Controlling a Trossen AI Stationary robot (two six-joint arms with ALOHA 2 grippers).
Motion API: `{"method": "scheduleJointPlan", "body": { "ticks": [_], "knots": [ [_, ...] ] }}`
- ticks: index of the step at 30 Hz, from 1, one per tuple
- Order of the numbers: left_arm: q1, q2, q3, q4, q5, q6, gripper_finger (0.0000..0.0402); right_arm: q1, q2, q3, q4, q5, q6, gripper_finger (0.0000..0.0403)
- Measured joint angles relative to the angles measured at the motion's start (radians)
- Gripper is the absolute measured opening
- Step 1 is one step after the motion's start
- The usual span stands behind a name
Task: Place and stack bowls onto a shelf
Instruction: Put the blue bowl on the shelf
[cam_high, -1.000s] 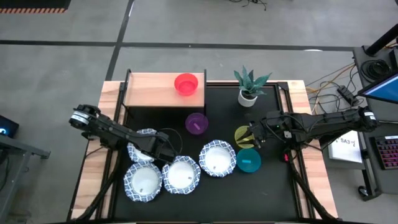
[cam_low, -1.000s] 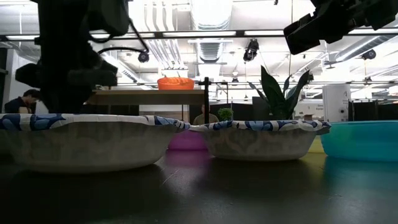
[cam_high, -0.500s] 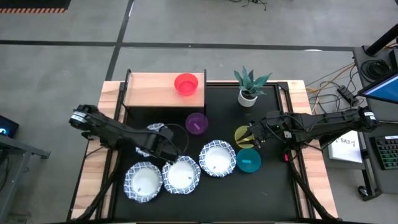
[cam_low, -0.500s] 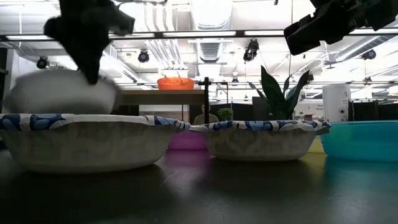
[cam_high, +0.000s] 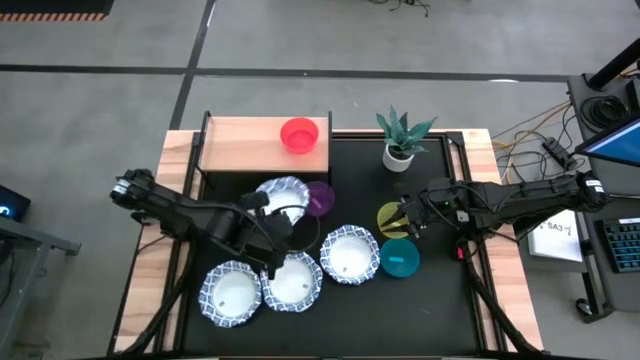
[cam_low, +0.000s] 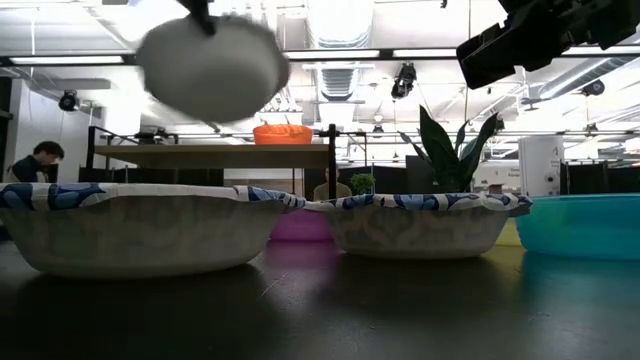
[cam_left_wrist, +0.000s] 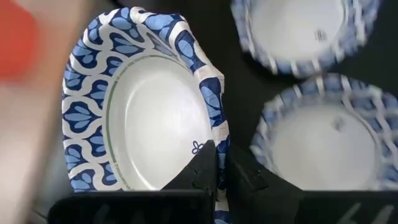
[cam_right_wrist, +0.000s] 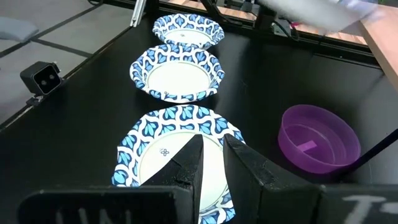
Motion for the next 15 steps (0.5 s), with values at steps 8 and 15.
{"method": "scheduleJointPlan", "body": {
  "ticks": [8, 15],
  "knots": [
    [0.082, -0.002, 0.093, -0.258, -0.17, 0.034, 0.0, 0.0, 0.0, 0.0, 0.0, 0.0, 0.0, 0.0052],
    [0.255, -0.031, -0.012, -0.253, -0.211, 0.14, 0.0, 0.0, 0.0, 0.0, 0.001, 0.0, -0.001, 0.0052]
  ]
}}
